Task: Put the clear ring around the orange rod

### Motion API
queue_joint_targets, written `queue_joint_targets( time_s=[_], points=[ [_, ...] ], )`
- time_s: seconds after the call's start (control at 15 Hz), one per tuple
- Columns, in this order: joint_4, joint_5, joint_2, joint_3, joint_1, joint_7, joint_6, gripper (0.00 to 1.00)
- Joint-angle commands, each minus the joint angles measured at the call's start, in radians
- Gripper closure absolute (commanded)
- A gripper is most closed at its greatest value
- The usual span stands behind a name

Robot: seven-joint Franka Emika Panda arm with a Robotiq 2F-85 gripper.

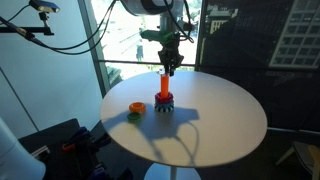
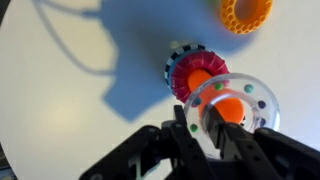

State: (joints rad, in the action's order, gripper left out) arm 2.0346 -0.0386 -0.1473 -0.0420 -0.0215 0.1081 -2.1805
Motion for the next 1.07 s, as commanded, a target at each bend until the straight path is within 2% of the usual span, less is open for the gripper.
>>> queue_joint_targets(
  time_s=[0.0,0.73,0.8,0.87,1.0],
  points=[
    [-0.042,0.015,-0.028,0.005,-0.004,-0.029,0.031,0.91],
    [-0.026,0.012,-0.015,0.012,-0.001,-0.020,0.028,0.90],
    [-0.025,0.013,-0.013,0.014,0.000,-0.020,0.028,0.74],
    [-0.024,0.013,-0.012,0.015,0.000,-0.019,0.028,0.52],
    [-0.022,0.014,-0.010,0.017,0.001,-0.020,0.027,0.40]
  ],
)
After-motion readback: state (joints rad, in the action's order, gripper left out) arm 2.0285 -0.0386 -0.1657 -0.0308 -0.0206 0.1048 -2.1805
